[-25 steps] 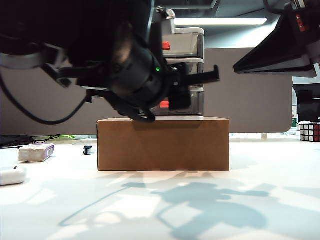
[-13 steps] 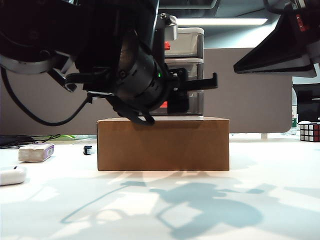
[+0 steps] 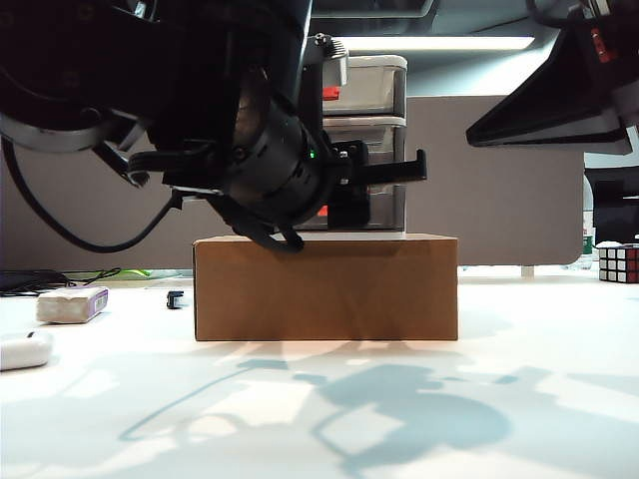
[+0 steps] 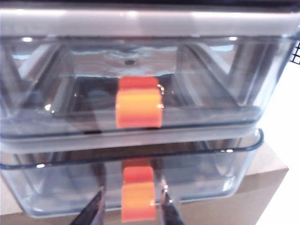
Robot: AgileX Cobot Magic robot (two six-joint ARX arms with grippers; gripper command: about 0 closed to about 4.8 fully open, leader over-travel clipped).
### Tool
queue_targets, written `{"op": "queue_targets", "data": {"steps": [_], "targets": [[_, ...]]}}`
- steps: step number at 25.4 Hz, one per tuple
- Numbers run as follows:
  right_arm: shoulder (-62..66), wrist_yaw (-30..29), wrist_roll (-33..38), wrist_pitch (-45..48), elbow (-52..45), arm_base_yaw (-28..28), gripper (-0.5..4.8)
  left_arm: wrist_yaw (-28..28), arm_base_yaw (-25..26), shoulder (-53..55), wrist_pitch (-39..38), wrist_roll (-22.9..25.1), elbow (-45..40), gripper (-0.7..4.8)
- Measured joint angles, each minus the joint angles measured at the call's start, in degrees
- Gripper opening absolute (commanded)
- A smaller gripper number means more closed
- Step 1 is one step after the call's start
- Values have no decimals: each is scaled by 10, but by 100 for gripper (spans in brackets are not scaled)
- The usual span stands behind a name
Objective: Open the third layer of the drawer on the table, pick up the earphone case on the table and put it in, and finally close the drawer.
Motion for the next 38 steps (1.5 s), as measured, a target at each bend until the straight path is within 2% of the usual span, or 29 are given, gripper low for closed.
{"op": "queue_targets", "data": {"steps": [7, 10, 11, 12, 18, 23, 26, 30, 32, 38], "targets": [[0, 0, 0, 0, 0, 0, -5, 12, 5, 0, 0, 0, 1, 139], [0, 0, 0, 0, 0, 0, -5, 12, 5, 0, 0, 0, 1, 67], [0, 0, 0, 0, 0, 0, -5, 13, 5, 0, 0, 0, 1, 11], [0, 0, 0, 0, 0, 0, -5, 13, 5, 0, 0, 0, 1, -8], [0, 0, 0, 0, 0, 0, -5, 10, 1, 0, 0, -3, 2, -6], [0, 0, 0, 0, 0, 0, -5, -24, -36, -1, -19, -13, 2, -6], [3, 0, 4, 37, 0, 0, -5, -48, -59, -2, -38, -16, 3, -6], [22, 0, 20, 94, 0, 0, -5, -50, -59, -3, -65, -29, 3, -6], [85, -1, 30, 121, 30, 0, -5, -50, -59, 0, -81, -35, 2, -6], [195, -38, 30, 126, 116, 0, -5, -52, -58, 0, -80, -37, 2, 6]]}}
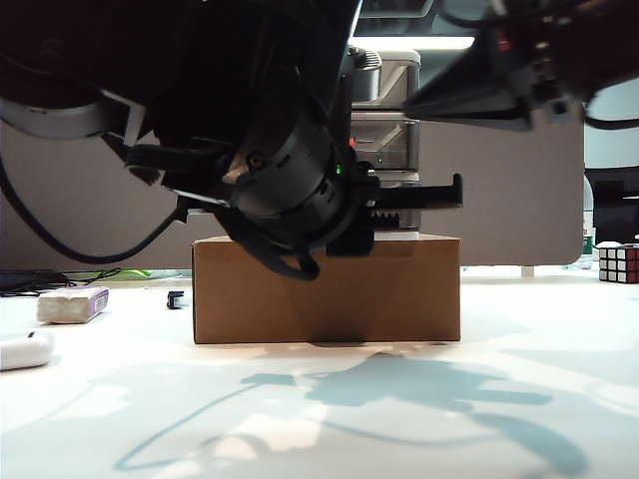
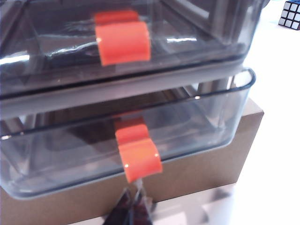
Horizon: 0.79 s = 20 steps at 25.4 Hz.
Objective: Open the third layer of the drawer on the table, pick up the earphone case on the table and put it in, and finally close the drawer.
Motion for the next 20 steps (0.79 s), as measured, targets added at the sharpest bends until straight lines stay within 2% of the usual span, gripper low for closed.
{"op": "queue_targets", "data": {"steps": [3, 11, 16, 20], "targets": [[19, -6, -1, 0, 19, 0, -5, 0, 0, 0, 0, -1, 0, 135], [23, -7, -17, 2, 20, 0, -5, 2, 6, 0, 48, -2, 0, 134], [23, -7, -17, 4, 20, 0, -5, 43, 24, 0, 63, -2, 0, 129], [23, -7, -17, 5, 20, 0, -5, 56, 32, 0, 65, -13, 4, 129]]}}
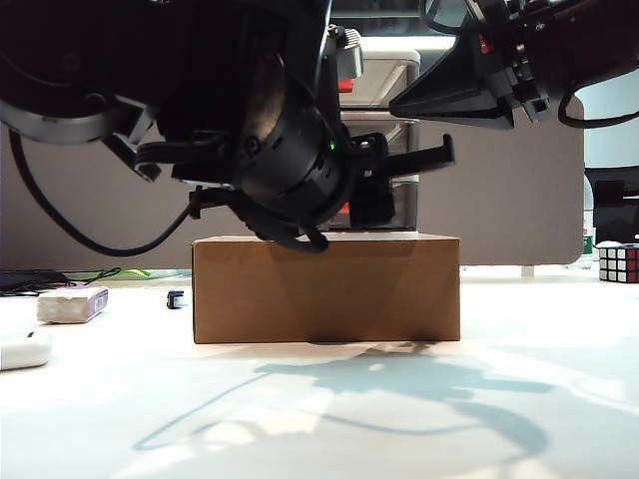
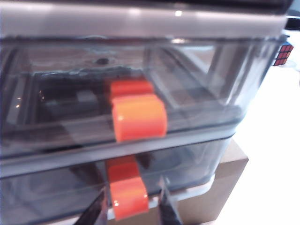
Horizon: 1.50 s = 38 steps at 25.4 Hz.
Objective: Open the third layer of the drawer on the table, pick up the earphone case on the table and put it in, and finally close the drawer.
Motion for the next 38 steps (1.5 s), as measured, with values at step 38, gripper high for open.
{"op": "queue_targets", "data": {"steps": [38], "targets": [[109, 7, 0, 45, 80, 9, -5, 10, -18, 0, -7, -4, 1, -6]]}}
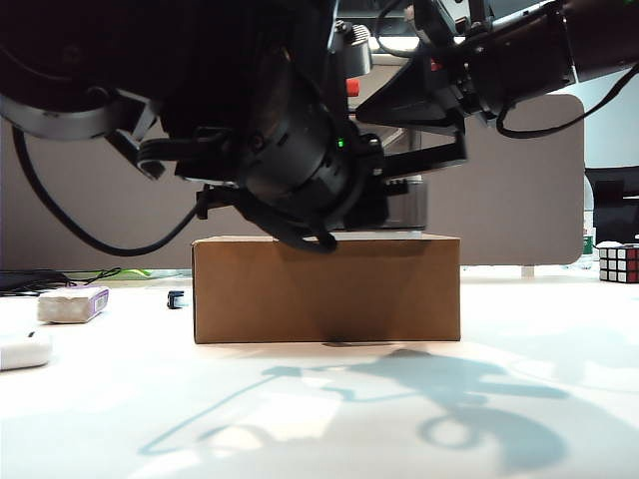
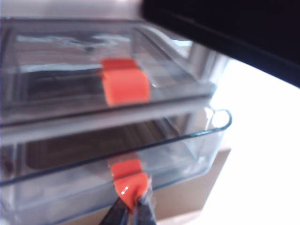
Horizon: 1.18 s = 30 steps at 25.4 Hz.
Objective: Open the third layer of the drawer on the table, pick up the earphone case on the table and put it in, and finally close the drawer.
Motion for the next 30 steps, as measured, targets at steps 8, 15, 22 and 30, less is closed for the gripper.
{"op": "queue_targets", "data": {"steps": [8, 15, 22, 30], "targets": [[1, 6, 0, 0, 3, 2, -5, -21, -40, 0, -16, -6, 0, -6], [1, 6, 0, 0, 3, 2, -5, -56, -78, -1, -45, -33, 0, -6], [1, 6, 0, 0, 3, 2, -5, -73, -83, -12, -73, -33, 0, 136], [1, 7, 0, 0, 3, 2, -5, -86, -98, -120, -177, -35, -14, 156]]}}
